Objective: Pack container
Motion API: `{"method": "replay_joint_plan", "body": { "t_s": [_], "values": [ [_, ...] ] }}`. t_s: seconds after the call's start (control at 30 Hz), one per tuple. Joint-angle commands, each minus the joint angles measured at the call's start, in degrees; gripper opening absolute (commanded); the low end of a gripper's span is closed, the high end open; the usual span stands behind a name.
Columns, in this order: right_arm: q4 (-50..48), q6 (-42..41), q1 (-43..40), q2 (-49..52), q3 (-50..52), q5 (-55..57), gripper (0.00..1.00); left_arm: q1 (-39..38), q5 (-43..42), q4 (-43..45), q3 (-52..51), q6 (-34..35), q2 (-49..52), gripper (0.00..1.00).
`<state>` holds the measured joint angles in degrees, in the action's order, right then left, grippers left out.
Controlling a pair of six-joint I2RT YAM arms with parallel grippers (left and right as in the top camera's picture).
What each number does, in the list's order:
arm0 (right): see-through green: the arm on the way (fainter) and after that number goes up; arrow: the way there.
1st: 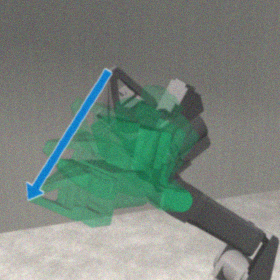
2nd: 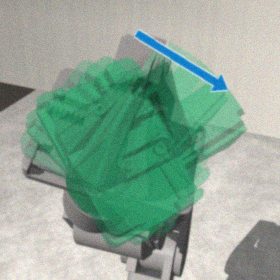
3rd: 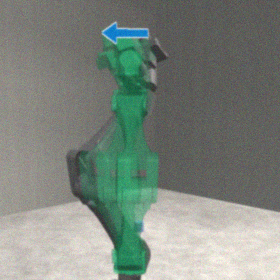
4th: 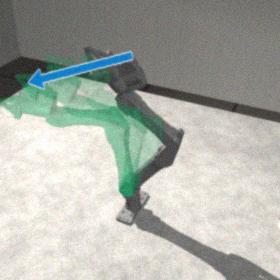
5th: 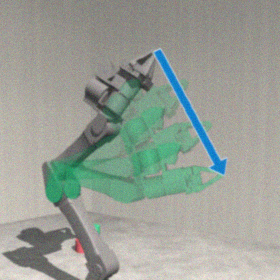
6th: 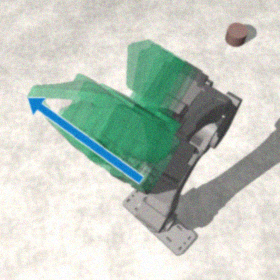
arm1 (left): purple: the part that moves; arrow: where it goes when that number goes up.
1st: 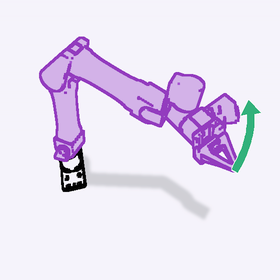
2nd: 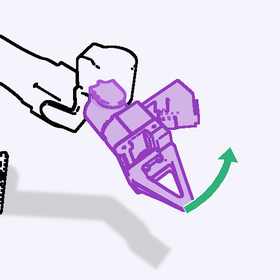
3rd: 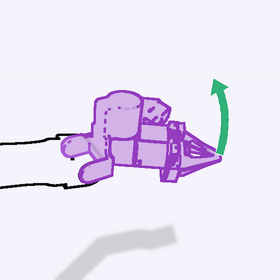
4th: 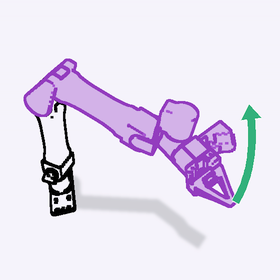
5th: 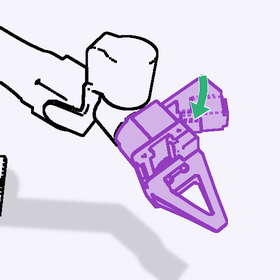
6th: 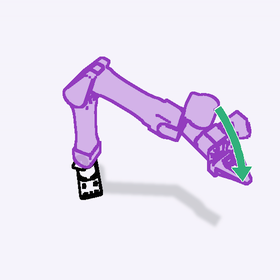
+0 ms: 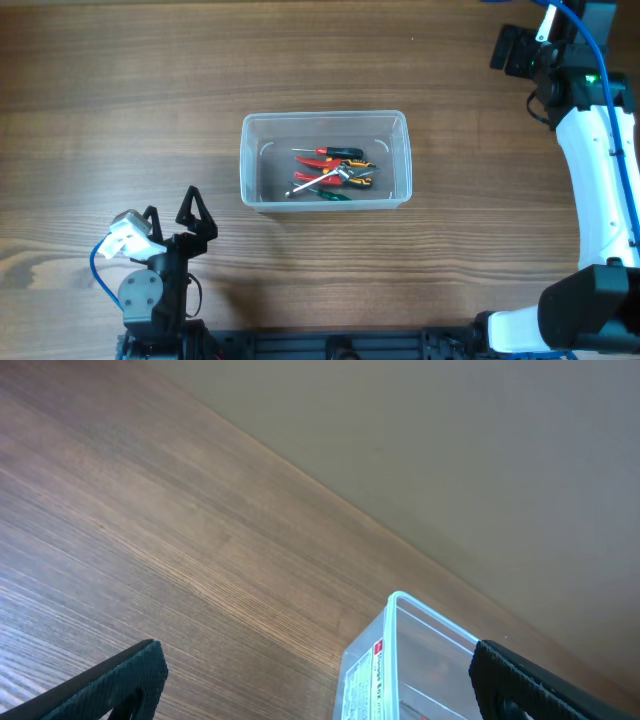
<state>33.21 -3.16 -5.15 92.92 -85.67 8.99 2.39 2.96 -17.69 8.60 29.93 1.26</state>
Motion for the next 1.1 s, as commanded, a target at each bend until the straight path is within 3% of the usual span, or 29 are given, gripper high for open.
{"method": "replay_joint_plan", "body": {
  "t_s": [0.0, 0.37, 0.47, 0.67, 0.73, 1.07],
  "values": [
    [-0.11, 0.17, 0.04, -0.26, -0.57, -0.48, 1.0, 0.39, -1.68, 0.35, -2.25, 0.76, -1.09, 1.0],
    [-0.11, 0.17, 0.04, -0.26, -0.57, -0.48, 1.0, 0.35, -2.01, 0.57, -3.26, -1.38, -1.09, 1.0],
    [-0.11, 0.15, 0.04, -0.26, -0.57, -0.48, 1.0, 0.35, -1.97, 1.36, -3.45, -7.69, -1.09, 1.0],
    [-0.11, 0.17, 0.04, -0.26, -0.57, -0.48, 1.0, 0.35, -2.75, 1.4, -3.5, -29.86, -1.09, 1.0],
    [-0.11, 0.17, 0.04, -0.26, -0.57, -0.48, 1.0, 0.35, -2.75, 1.4, -3.5, -34.18, -1.09, 1.0],
    [-0.11, 0.15, 0.04, -0.26, -0.57, -0.48, 1.0, 0.35, -2.73, 1.4, -3.5, -35.69, -1.09, 1.0]
  ]
}}
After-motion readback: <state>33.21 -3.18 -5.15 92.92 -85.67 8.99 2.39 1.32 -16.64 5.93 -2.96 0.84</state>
